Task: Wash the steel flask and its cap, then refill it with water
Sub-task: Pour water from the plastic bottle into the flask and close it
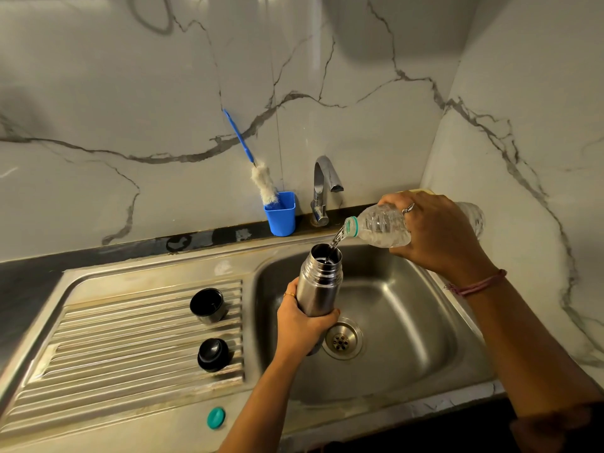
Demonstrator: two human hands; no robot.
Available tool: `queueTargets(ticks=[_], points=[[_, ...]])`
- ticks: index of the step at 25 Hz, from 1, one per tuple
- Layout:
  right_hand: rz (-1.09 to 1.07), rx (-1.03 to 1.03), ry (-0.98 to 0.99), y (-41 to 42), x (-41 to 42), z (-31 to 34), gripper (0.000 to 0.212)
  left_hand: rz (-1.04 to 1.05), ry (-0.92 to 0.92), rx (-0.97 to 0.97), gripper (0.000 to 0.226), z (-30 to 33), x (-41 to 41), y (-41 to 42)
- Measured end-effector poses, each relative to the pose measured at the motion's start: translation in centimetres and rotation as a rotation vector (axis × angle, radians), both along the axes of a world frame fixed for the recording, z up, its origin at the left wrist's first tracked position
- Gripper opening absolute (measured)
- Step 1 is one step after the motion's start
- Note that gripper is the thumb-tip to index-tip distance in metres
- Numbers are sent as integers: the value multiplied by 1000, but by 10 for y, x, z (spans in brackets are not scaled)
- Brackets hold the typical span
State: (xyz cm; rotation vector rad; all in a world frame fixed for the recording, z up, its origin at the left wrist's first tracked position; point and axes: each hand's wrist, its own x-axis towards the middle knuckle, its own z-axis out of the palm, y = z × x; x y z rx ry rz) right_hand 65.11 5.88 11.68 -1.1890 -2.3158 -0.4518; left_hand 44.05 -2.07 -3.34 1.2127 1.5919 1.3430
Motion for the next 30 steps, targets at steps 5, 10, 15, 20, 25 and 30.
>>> queueTargets(ticks=[5,10,15,20,25,30], points=[[-4,31,-13,2,2,3,72,14,4,-6,75,-2,0,0],[4,73,-12,2,1,9,68,2,14,-13,73,-2,-2,1],[10,89,-15,0,1,14,69,1,3,-11,75,-1,-1,0],[-7,97,-33,1,2,16,72,4,-6,-16,73,-1,-1,0],[-5,124,-34,2,2,19,69,5,-10,-16,71,-1,-1,-1],[-4,132,-42,3,3,19,69,14,-10,-19,72,-2,-1,0]])
